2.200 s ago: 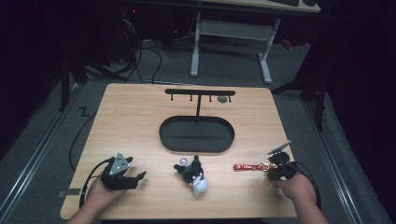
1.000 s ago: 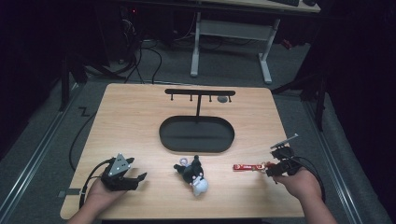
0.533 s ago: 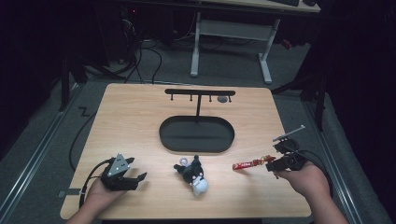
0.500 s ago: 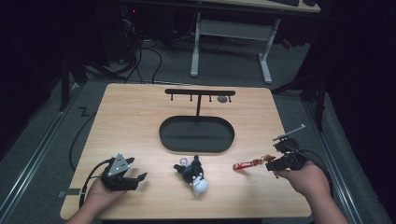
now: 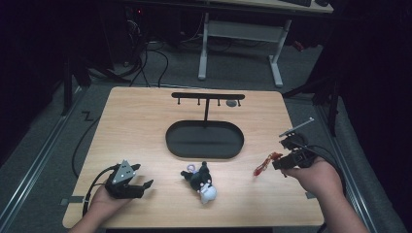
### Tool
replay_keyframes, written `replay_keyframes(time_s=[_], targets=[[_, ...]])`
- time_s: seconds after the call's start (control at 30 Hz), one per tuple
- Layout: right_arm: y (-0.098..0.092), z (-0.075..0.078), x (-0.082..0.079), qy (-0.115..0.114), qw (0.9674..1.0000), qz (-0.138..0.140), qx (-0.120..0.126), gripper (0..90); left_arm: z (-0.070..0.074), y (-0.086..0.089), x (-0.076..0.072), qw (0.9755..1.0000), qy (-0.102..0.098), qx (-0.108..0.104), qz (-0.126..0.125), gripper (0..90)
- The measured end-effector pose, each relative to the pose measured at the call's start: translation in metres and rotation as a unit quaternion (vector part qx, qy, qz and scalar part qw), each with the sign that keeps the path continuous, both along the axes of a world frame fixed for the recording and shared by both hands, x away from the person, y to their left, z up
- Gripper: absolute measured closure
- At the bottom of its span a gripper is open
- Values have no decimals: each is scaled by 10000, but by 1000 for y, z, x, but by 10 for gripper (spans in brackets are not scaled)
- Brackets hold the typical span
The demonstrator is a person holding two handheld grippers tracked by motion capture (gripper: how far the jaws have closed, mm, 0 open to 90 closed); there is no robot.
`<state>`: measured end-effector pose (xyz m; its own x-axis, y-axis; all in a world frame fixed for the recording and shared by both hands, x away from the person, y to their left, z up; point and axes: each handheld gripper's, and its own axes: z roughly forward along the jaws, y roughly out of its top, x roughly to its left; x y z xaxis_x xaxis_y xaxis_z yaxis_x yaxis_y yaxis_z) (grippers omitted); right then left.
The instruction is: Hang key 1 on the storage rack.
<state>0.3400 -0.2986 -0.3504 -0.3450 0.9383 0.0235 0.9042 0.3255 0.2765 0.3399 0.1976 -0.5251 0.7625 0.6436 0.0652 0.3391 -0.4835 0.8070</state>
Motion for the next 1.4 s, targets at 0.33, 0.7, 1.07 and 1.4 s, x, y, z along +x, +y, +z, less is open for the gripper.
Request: replay_keyframes(time_s=[0.33,0.7,1.07,1.4], targets=[[14,14,7,-62,9999,134,19,666,1,1,0,10000,-3,-1,-11,239],[30,20,19,-39,9996,276,32,666,0,0,0,10000,7,2,-16,239],[47,23,36,-26,9993,373,21,666,1,1,0,10000,-20,-26,28,238],[59,28,56,-128,9991,405,41,666,1,2,-1,10000,-37,-8,34,236]])
